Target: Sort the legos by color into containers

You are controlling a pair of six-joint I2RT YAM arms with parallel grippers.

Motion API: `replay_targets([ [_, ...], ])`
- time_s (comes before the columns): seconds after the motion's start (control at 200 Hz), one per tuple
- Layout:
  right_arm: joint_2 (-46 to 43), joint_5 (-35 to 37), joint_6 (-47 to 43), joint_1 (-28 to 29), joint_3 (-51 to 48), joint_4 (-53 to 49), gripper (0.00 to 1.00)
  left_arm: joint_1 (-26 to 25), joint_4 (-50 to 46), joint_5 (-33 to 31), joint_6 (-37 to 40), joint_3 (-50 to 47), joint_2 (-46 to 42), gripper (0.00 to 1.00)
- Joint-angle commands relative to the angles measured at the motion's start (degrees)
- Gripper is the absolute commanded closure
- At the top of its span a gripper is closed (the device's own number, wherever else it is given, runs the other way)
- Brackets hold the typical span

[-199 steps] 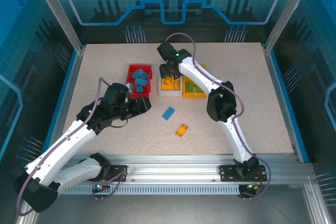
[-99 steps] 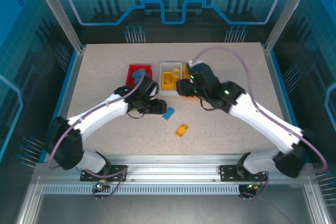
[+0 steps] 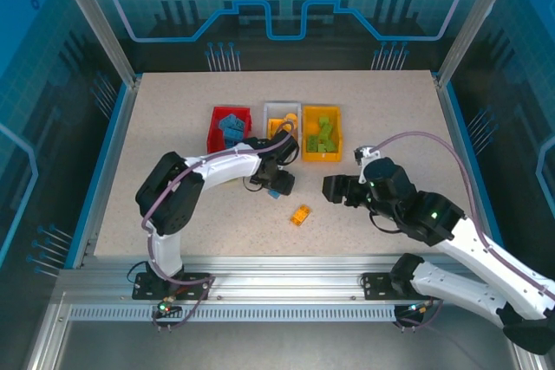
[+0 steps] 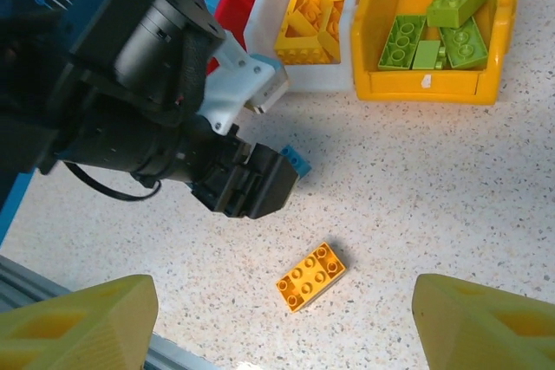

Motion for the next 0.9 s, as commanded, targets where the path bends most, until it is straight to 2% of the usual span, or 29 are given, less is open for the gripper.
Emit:
replay_targets([
  [0.0, -0.1, -0.5, 2.1, 0.9, -0.7, -0.6, 0.21, -0.2, -0.5, 0.2, 1.7, 1.8, 2.0, 0.34],
  [0.145, 1.7, -0.6, 1.6, 1.1, -0.3, -0.2, 0.22, -0.4, 0.5, 1.5, 1.3, 1.6, 3.4, 0.48],
  [0.25, 2.4, -0.7, 1.5, 1.1, 0.0, 0.2, 0.22, -0.5, 0.9, 1.6, 0.7, 1.7, 3.5, 0.65],
  [0.395, 2.9, -1.1, 0.7, 1.3, 0.1, 0.9, 0.22, -0.5, 0.7, -0.7, -0.9, 0.9, -0.2, 0.72],
  [0.51, 5.5, -4.5, -3.4, 2.4, 0.9, 4.4, 0.22, 0.3, -1.1, -4.2, -2.6, -0.5, -8.6, 0.73],
  [0.625, 12.4, -5.8, -8.8, 7.5, 4.6, 8.6, 0.22, 5.4, -4.7, -3.0, -3.9, -0.6, -15.9, 0.73],
  [0.71, 18.2, -5.5, -11.3, 10.7, 8.3, 11.0, 0.22, 11.0, -7.1, -1.8, -3.8, 0.3, -18.9, 0.73],
  [0.895, 26.9, -5.9, -12.7, 11.7, 13.6, 16.8, 0.23, 21.1, -9.4, -3.5, -1.6, 4.6, -17.2, 0.72],
])
